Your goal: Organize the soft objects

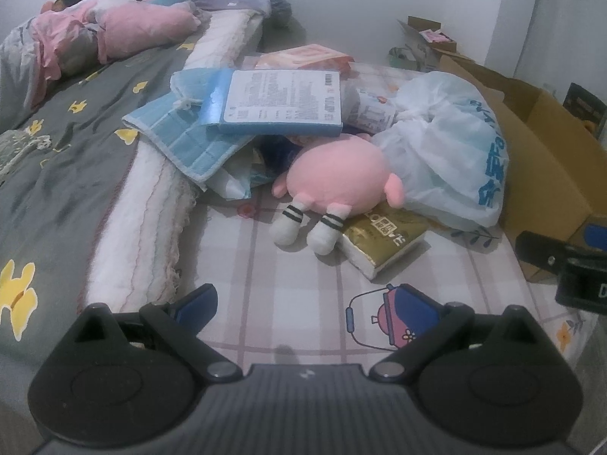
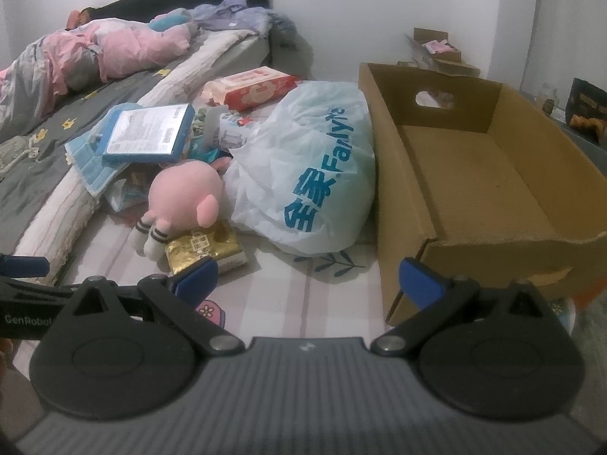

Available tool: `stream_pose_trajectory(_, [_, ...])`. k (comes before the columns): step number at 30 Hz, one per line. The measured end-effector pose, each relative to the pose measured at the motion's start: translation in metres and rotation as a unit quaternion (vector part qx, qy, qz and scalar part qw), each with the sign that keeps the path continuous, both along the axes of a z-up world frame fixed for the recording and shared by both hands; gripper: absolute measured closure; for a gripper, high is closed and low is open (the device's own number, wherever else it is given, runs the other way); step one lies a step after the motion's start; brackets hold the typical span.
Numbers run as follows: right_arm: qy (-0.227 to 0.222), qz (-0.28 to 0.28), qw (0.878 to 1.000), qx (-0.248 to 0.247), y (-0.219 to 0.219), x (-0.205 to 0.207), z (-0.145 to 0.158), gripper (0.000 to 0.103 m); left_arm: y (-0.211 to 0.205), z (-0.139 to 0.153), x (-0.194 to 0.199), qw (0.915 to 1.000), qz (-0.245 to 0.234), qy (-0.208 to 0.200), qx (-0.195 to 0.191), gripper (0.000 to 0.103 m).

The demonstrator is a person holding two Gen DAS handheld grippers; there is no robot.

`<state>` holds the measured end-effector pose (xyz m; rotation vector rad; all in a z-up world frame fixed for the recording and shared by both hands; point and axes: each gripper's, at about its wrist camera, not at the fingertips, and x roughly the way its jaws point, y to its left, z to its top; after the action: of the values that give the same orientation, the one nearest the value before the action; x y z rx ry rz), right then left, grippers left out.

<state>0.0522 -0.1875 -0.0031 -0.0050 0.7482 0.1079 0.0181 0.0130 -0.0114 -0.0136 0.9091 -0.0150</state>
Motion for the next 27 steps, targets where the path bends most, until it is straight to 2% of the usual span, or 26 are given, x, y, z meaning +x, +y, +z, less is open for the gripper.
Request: stream_pose_trajectory(27, [-0.003, -0.008, 1.0, 0.005, -0.0077, -0.0044, 0.004, 0.001, -0.0068, 0.0054, -0.0015, 0.9999, -0.011, -0.004, 0.004, 0.003])
